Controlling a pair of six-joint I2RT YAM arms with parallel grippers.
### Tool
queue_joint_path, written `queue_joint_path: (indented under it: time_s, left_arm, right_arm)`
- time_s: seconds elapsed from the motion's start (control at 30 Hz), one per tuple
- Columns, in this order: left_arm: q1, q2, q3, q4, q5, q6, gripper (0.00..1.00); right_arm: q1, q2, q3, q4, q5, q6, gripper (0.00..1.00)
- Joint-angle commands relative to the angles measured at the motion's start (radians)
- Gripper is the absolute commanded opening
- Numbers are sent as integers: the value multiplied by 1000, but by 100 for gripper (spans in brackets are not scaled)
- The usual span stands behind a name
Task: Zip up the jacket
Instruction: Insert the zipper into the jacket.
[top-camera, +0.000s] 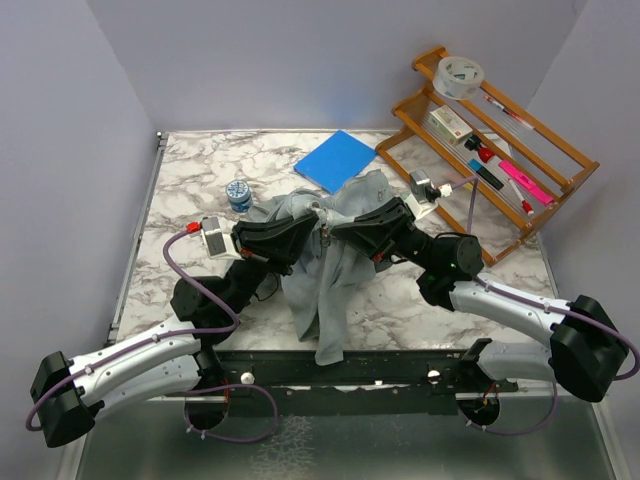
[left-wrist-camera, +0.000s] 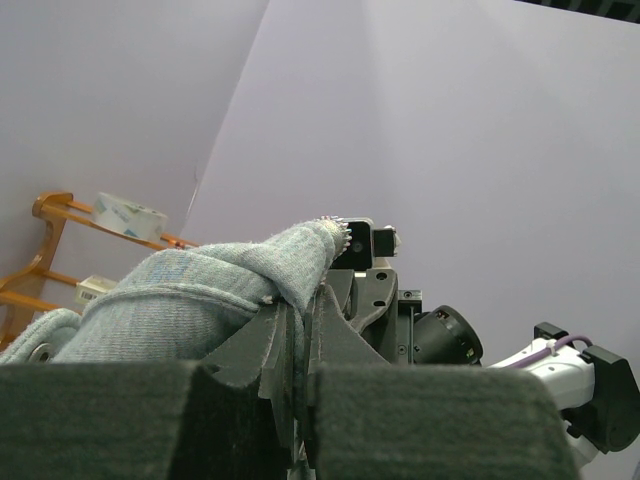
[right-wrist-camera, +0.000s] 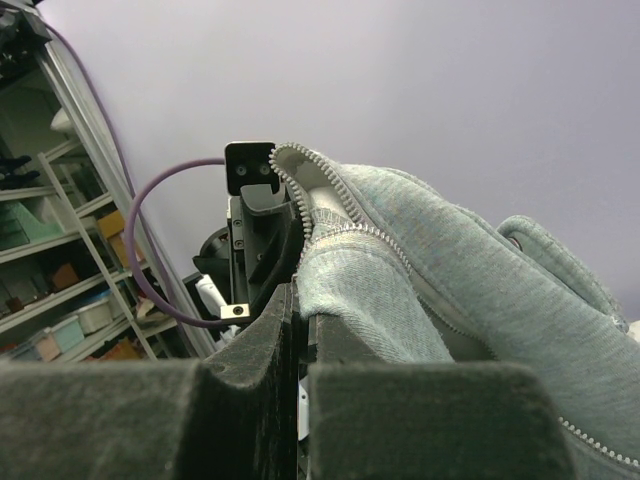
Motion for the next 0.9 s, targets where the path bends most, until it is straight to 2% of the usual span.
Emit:
queue_joint_path:
  time_s: [0.0,0.87]
  left_arm:
    - [-1,-26,36,106,26,1,0]
    - [-2,30,30,132,46,-17,0]
  right_arm:
    - [8,1,-9,26,33,-3,0]
    - [7,-1,14,37,33,0,0]
